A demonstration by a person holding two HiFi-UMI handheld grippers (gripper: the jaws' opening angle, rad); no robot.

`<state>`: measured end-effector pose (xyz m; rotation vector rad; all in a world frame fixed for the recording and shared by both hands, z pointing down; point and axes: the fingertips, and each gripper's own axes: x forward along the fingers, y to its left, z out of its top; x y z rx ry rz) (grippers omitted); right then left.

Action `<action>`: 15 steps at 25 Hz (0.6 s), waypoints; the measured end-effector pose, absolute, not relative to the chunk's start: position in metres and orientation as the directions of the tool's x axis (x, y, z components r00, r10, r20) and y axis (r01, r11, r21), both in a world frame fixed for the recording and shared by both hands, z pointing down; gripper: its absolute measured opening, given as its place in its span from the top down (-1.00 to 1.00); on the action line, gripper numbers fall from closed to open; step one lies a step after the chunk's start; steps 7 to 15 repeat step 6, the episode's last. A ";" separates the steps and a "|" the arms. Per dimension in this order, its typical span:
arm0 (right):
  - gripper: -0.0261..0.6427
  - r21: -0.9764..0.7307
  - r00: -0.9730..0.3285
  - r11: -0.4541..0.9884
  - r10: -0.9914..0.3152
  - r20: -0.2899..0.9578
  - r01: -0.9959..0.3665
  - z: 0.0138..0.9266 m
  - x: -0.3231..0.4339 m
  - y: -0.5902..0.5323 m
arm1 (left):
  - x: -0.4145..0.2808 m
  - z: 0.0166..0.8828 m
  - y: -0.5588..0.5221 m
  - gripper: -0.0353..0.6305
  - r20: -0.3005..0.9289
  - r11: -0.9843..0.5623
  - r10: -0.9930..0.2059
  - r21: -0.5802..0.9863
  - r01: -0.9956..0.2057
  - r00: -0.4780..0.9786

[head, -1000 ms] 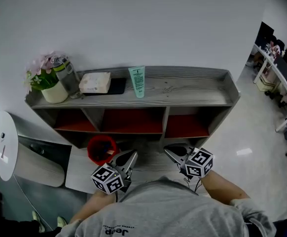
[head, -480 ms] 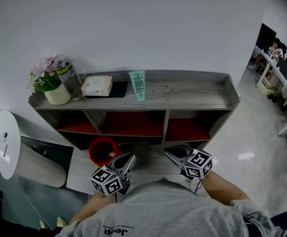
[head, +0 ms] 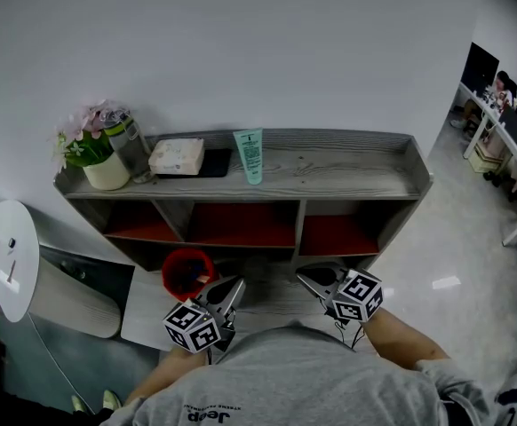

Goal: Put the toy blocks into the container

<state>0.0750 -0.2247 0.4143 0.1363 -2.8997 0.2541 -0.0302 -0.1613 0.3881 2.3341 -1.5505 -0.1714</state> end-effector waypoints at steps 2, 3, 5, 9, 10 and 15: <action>0.90 -0.162 -0.970 0.981 -0.069 0.234 -0.109 0.415 0.075 -0.223 | -0.030 0.389 -0.161 0.86 0.083 -0.352 -0.913 0.341 -0.872 0.401; 0.90 -0.163 -0.970 0.981 -0.068 0.234 -0.108 0.415 0.076 -0.223 | -0.029 0.389 -0.161 0.86 0.083 -0.352 -0.912 0.342 -0.871 0.401; 0.90 -0.165 -0.970 0.980 -0.066 0.234 -0.107 0.415 0.076 -0.222 | -0.029 0.389 -0.161 0.86 0.084 -0.354 -0.911 0.343 -0.870 0.403; 0.90 -0.166 -0.970 0.980 -0.065 0.233 -0.106 0.415 0.076 -0.221 | -0.028 0.388 -0.161 0.86 0.084 -0.354 -0.911 0.344 -0.870 0.404; 0.90 -0.166 -0.970 0.980 -0.065 0.233 -0.106 0.415 0.076 -0.221 | -0.028 0.388 -0.161 0.86 0.084 -0.354 -0.911 0.344 -0.870 0.404; 0.90 -0.166 -0.970 0.980 -0.065 0.233 -0.106 0.415 0.076 -0.221 | -0.028 0.388 -0.161 0.86 0.084 -0.354 -0.911 0.344 -0.870 0.404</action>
